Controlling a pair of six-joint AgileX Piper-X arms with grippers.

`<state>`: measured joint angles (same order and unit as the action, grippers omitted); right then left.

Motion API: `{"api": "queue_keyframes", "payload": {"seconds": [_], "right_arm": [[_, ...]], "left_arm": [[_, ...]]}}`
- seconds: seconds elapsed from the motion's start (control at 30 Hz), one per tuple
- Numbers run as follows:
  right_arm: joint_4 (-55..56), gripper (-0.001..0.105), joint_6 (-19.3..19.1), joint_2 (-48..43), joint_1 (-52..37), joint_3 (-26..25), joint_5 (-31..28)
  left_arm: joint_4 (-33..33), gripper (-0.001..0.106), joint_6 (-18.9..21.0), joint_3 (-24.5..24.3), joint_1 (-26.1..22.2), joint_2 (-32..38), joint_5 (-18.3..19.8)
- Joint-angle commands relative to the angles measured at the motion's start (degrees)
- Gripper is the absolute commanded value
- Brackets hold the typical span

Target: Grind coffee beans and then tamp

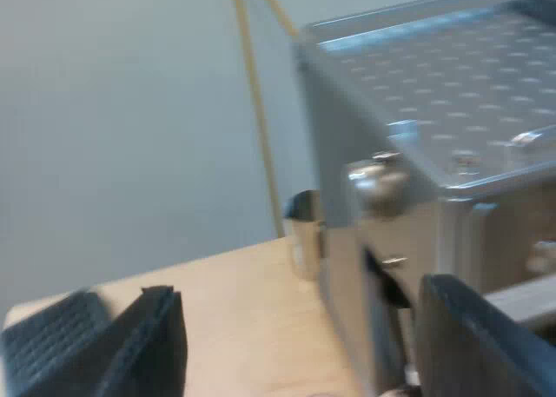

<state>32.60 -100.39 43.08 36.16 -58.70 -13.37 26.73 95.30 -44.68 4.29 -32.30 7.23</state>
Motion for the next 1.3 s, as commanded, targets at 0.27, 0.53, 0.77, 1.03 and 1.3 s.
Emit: {"api": "queue_keyframes", "payload": {"seconds": [0.27,0.53,0.77,1.03,1.3], "right_arm": [[3.67,0.071,-3.54,-5.23,-22.01,-0.84,10.93],[6.01,0.071,-3.54,-6.19,-41.71,-0.84,25.77],[10.43,0.071,-6.29,-10.54,-43.32,-0.84,26.08],[13.09,0.071,-6.26,-19.28,-43.32,1.37,26.08],[13.09,0.071,-6.26,-26.87,-43.32,7.68,26.08]], "left_arm": [[3.51,0.058,3.7,-0.47,-5.34,0.68,2.57],[8.36,0.058,3.7,-0.47,-5.34,4.55,2.45],[12.23,0.058,3.7,-0.47,-5.34,9.43,2.45],[18.5,0.058,3.7,-0.47,-5.34,16.76,2.45],[26.14,0.058,3.7,0.15,-5.34,22.74,2.45]]}}
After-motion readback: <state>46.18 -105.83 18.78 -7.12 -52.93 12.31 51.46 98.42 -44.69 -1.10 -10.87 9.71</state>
